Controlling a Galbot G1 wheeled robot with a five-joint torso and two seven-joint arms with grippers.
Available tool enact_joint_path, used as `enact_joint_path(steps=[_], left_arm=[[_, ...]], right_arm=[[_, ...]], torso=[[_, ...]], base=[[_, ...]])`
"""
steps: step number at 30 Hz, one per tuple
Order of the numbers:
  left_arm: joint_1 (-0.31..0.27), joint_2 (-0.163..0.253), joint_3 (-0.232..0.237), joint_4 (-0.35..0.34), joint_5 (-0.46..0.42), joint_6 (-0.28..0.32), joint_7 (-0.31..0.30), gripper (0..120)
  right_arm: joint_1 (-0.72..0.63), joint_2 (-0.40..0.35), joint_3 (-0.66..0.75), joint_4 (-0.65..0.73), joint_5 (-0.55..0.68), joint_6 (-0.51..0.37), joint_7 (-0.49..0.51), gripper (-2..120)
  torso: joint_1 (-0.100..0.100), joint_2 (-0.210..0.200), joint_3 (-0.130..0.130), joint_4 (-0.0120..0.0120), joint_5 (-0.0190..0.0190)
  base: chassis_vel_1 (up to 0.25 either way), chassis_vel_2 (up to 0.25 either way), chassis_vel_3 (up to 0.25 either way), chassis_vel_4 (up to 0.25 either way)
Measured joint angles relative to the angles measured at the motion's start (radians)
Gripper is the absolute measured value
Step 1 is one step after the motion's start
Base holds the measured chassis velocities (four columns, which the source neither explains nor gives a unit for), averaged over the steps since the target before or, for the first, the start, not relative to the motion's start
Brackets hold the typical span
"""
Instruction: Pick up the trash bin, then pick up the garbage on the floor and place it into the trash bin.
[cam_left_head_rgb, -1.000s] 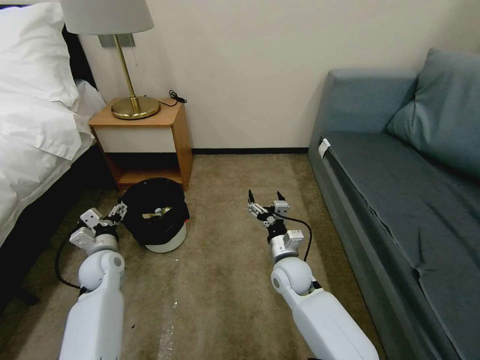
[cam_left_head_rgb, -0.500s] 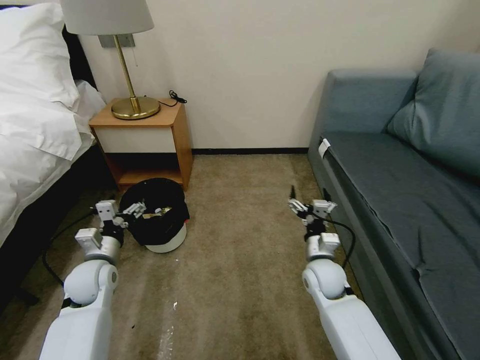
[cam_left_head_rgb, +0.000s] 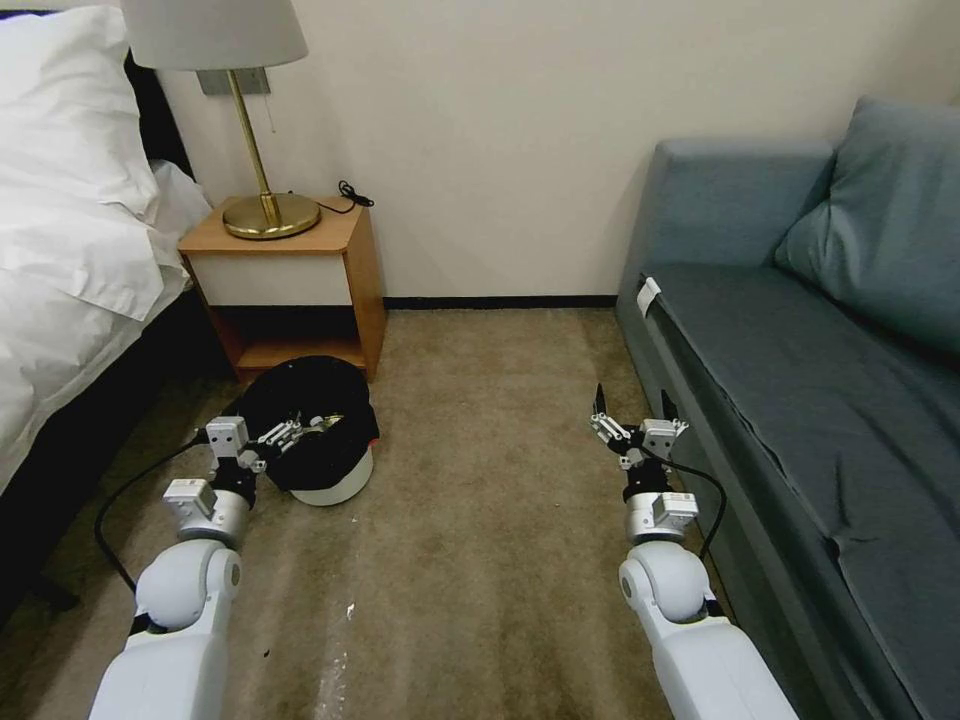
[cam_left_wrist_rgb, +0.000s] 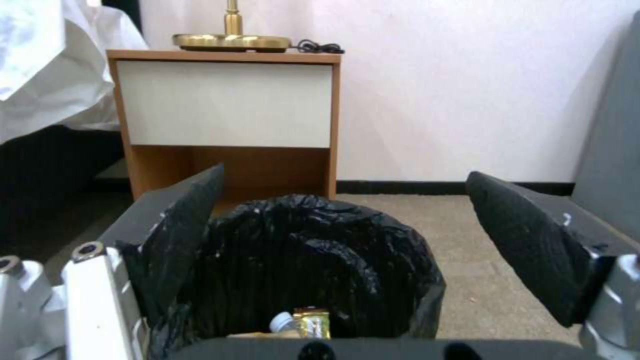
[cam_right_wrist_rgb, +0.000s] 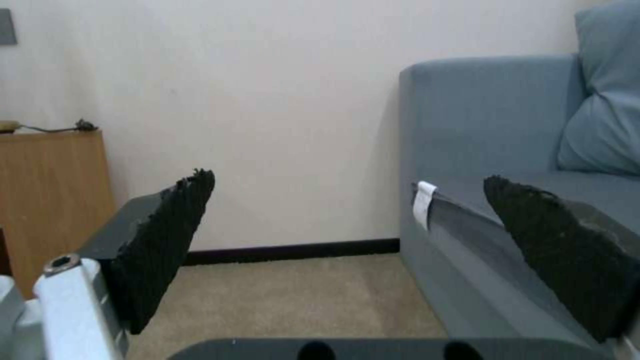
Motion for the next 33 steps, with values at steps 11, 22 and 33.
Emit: enact_joint_path(steps=[11,22,33], left_arm=[[-0.002,-0.013,0.005,0.000,0.005,-0.001,0.001,98],[-0.002,-0.014,0.005,0.000,0.005,0.001,-0.002,98],[-0.003,-0.014,0.005,0.000,0.004,0.003,-0.003,98]], right_arm=[[-0.013,-0.001,0.008,0.014,0.004,-0.024,0.004,100],[-0.012,-0.002,0.008,0.015,0.005,-0.025,0.005,100],[-0.012,-0.002,0.007,0.015,0.006,-0.026,0.006,100]], torso=[[0.000,0.000,0.000,-0.0001,0.0000],[0.000,0.000,0.000,-0.0001,0.0000],[0.000,0.000,0.000,-0.0001,0.0000]], base=[[0.000,0.000,0.000,0.000],[0.000,0.000,0.000,0.000],[0.000,0.000,0.000,0.000]])
